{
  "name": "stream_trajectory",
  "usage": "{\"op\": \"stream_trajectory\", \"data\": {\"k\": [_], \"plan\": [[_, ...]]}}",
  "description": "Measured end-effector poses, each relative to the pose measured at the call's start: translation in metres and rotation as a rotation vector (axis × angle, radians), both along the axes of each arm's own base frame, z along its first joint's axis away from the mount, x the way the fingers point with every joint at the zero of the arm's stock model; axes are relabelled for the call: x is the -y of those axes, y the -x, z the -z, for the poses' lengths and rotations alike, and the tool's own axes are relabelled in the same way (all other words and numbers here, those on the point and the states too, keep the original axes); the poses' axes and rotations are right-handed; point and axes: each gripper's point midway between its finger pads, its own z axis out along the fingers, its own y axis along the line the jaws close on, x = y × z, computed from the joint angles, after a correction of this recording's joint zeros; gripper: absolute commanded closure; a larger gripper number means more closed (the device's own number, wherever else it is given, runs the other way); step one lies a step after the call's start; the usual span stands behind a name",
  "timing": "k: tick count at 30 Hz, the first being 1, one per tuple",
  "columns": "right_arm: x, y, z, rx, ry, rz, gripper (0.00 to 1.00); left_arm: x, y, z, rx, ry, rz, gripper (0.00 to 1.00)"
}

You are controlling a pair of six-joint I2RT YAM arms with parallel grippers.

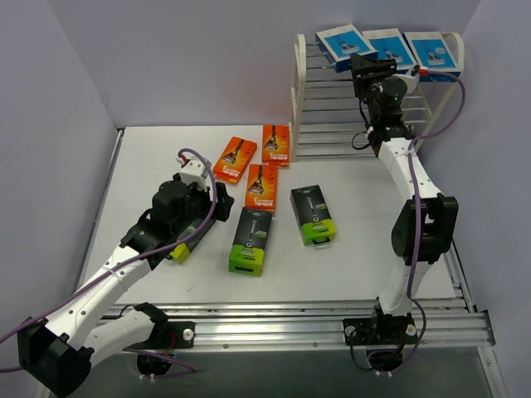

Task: Place and organize the shaving razors onto the shelf

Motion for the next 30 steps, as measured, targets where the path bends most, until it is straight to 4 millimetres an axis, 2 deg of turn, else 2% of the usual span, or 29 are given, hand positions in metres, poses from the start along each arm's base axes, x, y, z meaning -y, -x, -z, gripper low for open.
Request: {"op": "stream_trajectory", "data": {"k": [15,18,30], "plan": [[0.0,-0.001,0.003,0.002,-0.001,0.0,0.35,0.0,0.0,-0.002,0.0,0.0,0.0,0.06],[0.0,-0.002,0.01,-0.01,0.001,0.0,0.33,0.0,0.0,-0.001,-0.003,-0.002,0.0,0.06],[0.0,0.004,0.01,0.004,0.013,-0.003,0.31,0.002,-0.001,0.002,-0.019,-0.007,0.008,0.06]]}}
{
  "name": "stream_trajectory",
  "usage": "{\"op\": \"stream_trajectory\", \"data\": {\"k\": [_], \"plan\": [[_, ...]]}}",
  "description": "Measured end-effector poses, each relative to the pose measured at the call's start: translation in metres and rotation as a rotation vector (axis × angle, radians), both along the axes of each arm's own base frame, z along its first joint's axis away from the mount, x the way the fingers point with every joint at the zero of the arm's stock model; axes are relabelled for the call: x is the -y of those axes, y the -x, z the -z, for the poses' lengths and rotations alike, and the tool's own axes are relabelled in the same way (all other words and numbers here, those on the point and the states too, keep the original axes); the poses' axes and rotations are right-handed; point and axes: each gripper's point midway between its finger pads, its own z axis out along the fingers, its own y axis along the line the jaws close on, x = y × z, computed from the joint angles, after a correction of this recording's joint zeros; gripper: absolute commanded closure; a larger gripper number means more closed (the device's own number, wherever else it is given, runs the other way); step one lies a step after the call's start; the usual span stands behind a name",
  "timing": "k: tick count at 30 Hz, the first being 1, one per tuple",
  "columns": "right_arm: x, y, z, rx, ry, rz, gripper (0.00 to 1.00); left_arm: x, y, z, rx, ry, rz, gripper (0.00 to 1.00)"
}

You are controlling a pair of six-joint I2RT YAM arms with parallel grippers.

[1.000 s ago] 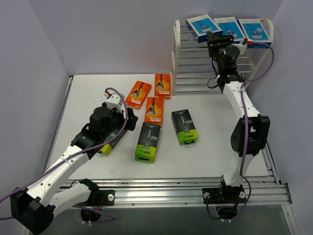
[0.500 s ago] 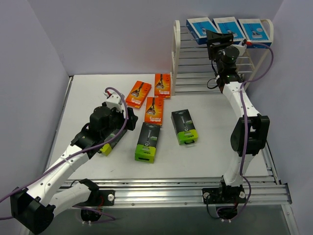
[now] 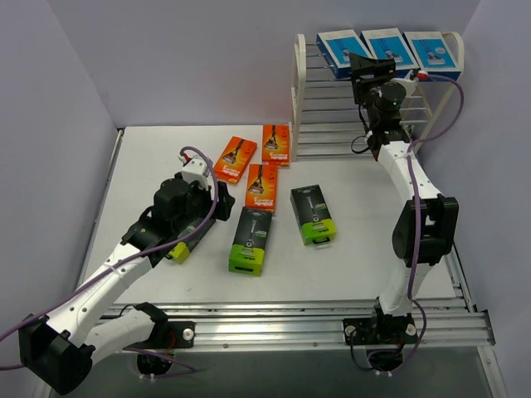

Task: Place and organize the shaving razors onto the shelf

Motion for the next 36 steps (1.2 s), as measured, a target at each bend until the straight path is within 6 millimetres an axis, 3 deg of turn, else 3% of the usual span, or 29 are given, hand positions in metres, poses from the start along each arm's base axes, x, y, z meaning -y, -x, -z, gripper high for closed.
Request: {"op": "stream_trajectory", "data": {"k": [14,23,36], "plan": [[0.001,0.01,0.006,-0.081,0.073,-0.002,0.29,0.001,0.001,0.001,-0.015,-0.006,0.006,0.06],[0.008,0.011,0.039,-0.213,0.102,-0.007,0.28,0.001,0.0,0.003,-0.023,-0.011,0.006,0.06],[0.005,0.013,0.037,-0.211,0.144,-0.034,0.25,0.002,0.001,0.0,-0.023,-0.007,0.013,0.06]]}}
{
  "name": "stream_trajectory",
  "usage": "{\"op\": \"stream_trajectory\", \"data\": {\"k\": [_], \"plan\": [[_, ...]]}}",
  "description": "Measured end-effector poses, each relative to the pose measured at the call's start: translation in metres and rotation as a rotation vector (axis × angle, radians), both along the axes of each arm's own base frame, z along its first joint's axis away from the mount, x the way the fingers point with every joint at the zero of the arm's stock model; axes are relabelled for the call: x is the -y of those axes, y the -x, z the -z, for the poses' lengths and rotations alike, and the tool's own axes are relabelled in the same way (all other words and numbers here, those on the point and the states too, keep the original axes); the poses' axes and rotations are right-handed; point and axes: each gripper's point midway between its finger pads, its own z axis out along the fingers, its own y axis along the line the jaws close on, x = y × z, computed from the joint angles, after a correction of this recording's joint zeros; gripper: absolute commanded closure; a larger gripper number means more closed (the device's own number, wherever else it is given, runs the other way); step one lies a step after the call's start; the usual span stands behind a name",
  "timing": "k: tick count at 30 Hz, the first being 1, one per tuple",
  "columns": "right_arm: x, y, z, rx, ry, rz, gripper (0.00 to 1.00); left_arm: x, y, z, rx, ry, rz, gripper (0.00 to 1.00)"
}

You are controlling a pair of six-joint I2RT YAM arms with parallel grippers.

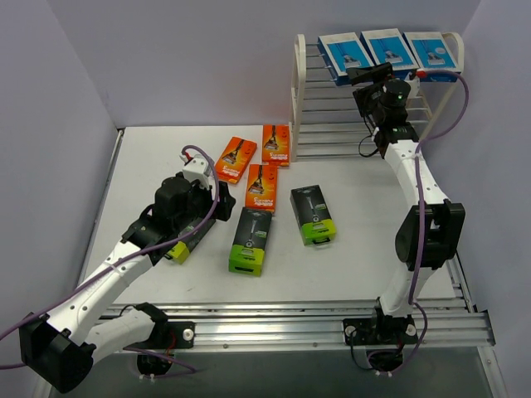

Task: Place and organize the shaving razors onto the shelf

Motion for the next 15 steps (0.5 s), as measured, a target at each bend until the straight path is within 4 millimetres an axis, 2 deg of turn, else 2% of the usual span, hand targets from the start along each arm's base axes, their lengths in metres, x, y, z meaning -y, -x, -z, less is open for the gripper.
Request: {"op": "stream_trajectory", "data": {"k": [15], "plan": [[-0.0053,0.0045,-0.0093,0.028,0.024,-0.035,0.25,0.002,0.0002,0.0029,-0.012,0.002,0.014,0.06]]}}
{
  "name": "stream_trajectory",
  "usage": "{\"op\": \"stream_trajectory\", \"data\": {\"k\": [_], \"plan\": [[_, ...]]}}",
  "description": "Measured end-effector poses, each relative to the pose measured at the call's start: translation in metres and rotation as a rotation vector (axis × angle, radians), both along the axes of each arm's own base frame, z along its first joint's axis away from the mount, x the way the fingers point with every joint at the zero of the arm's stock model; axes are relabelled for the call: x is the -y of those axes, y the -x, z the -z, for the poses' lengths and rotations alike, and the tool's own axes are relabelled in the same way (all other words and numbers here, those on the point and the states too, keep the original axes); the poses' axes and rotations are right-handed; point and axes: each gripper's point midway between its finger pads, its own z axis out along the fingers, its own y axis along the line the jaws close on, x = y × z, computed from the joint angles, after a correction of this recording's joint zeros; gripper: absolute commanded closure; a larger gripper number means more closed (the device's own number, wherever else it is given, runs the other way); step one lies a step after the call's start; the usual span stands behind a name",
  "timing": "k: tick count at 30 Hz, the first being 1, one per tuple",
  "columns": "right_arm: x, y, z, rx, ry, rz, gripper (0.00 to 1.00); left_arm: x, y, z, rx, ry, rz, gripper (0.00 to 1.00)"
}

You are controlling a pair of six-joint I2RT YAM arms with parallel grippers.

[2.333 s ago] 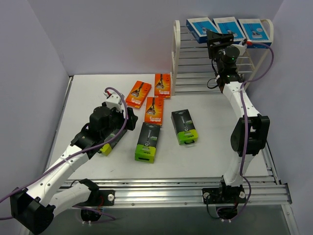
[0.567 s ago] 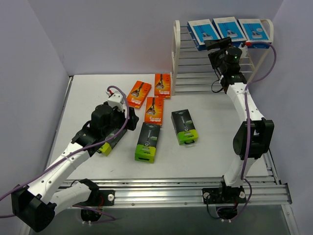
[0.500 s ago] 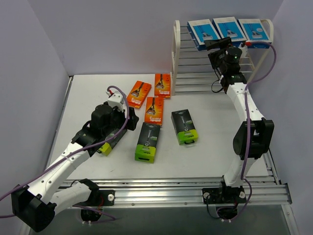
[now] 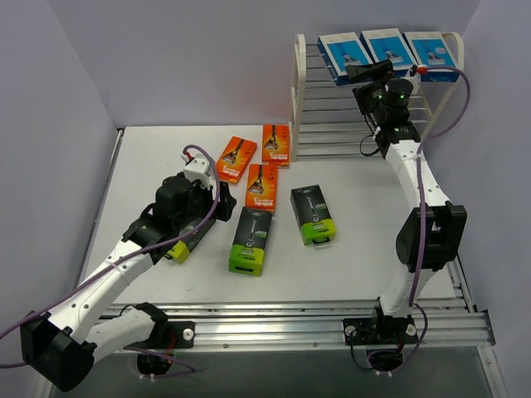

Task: Place and organize the shaving razors onto the shelf

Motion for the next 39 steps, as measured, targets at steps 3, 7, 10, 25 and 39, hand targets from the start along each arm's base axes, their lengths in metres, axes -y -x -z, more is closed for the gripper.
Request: {"op": "stream_trajectory", "data": {"k": [3,7,10,25,39], "plan": [[-0.001,0.003,-0.006,0.013,0.007,-0.005,0.25,0.0,0.0,0.0,-0.002,0.0,0.001,0.06],[-0.002,0.009,-0.015,0.031,0.017,-0.016,0.25,0.001,0.0,0.001,-0.004,0.003,0.002,0.06],[-0.002,0.014,-0.023,0.045,0.018,-0.019,0.26,0.001,0.0,0.001,-0.008,0.004,0.003,0.06],[-0.004,0.028,-0.018,0.034,0.036,-0.037,0.28,0.001,-0.001,0.005,-0.02,0.003,0.004,0.06],[-0.01,0.03,-0.018,0.035,0.041,-0.053,0.29,0.003,-0.001,0.008,-0.032,0.002,0.009,0.06]]}}
